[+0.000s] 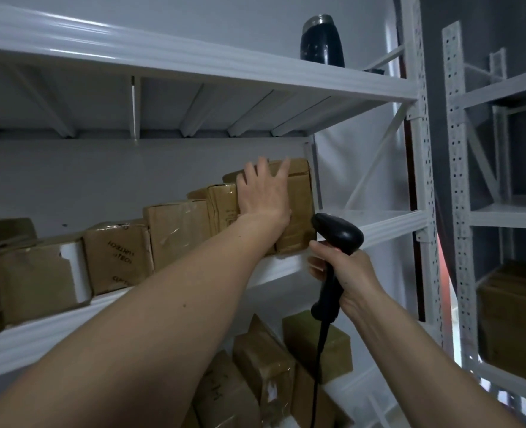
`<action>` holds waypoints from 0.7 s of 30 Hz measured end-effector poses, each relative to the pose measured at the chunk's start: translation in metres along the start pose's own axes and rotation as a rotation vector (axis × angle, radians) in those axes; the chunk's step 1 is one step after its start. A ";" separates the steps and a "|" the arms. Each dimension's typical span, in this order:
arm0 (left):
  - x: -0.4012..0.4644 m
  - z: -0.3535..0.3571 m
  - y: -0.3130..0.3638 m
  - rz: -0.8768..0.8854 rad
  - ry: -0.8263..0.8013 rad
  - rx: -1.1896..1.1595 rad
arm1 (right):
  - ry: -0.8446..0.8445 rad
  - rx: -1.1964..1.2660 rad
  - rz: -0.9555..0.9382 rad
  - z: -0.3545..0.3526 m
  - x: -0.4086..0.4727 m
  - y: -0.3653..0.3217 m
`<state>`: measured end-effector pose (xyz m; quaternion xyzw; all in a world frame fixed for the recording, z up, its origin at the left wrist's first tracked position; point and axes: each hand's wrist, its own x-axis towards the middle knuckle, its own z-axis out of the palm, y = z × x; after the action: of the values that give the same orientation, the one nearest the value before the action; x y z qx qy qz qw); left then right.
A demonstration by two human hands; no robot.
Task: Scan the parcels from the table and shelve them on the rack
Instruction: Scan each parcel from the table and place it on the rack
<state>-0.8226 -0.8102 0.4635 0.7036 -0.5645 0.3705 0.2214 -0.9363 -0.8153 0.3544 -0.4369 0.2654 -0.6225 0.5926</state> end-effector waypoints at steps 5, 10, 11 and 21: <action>-0.050 -0.013 -0.019 0.090 0.195 -0.322 | -0.100 -0.020 0.030 0.012 -0.037 0.007; -0.135 -0.010 -0.077 -0.152 0.035 -0.767 | -0.238 -0.100 0.109 0.039 -0.092 0.039; -0.154 -0.006 -0.094 -0.238 -0.021 -0.856 | -0.265 -0.114 0.132 0.045 -0.105 0.049; -0.379 -0.031 -0.295 -0.778 -0.277 -0.987 | -0.564 -0.175 0.413 0.163 -0.260 0.170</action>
<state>-0.5813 -0.4712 0.2222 0.7137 -0.3953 -0.1343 0.5624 -0.7327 -0.5593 0.2285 -0.5778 0.2262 -0.3194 0.7162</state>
